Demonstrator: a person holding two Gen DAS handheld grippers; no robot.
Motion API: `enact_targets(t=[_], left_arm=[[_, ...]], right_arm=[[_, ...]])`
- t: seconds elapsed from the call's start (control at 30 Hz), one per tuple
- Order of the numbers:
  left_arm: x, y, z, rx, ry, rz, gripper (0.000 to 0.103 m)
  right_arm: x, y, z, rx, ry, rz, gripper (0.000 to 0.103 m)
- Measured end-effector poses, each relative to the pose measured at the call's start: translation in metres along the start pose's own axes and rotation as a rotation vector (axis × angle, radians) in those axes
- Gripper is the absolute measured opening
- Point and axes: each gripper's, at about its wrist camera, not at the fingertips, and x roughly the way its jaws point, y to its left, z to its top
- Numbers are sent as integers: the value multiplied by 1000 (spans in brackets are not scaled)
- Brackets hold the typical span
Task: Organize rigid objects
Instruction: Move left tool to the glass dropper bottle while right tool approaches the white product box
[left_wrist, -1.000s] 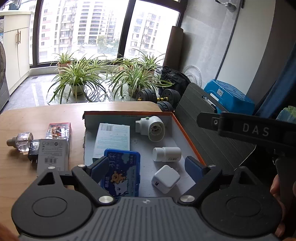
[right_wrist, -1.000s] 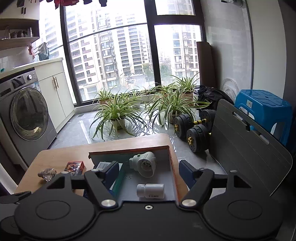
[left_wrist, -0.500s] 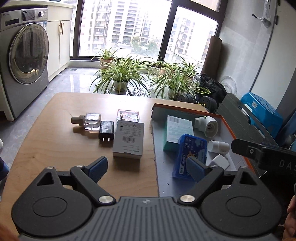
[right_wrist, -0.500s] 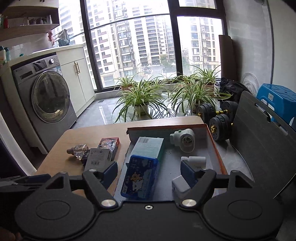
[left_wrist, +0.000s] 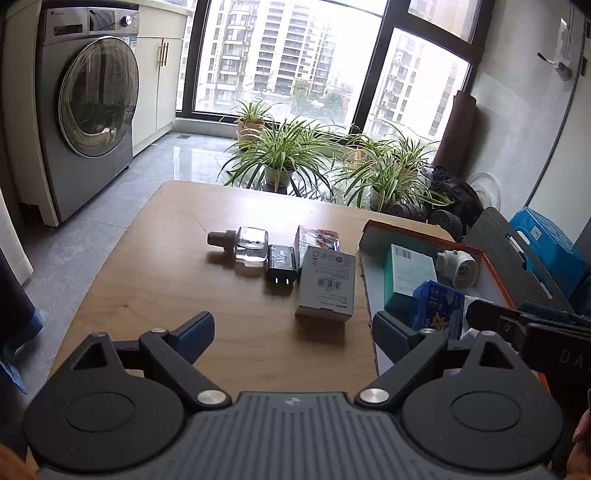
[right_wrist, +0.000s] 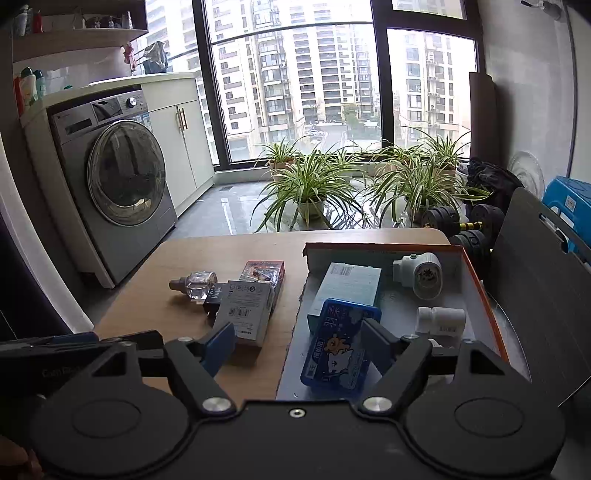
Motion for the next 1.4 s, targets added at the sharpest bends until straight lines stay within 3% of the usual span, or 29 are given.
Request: enact_targets(t=[0.57,1.23,1.4], left_arm=[[26,37,14,-67,7,60,96],[149,49,61,-72,78,86,99],[164,54,59,-20,94,123,102]], right_arm=[[27,23,-4,-40,41,33,89],[60,27,-6,-57,57,76,89],[70,25,-5,-53,66,80,89]])
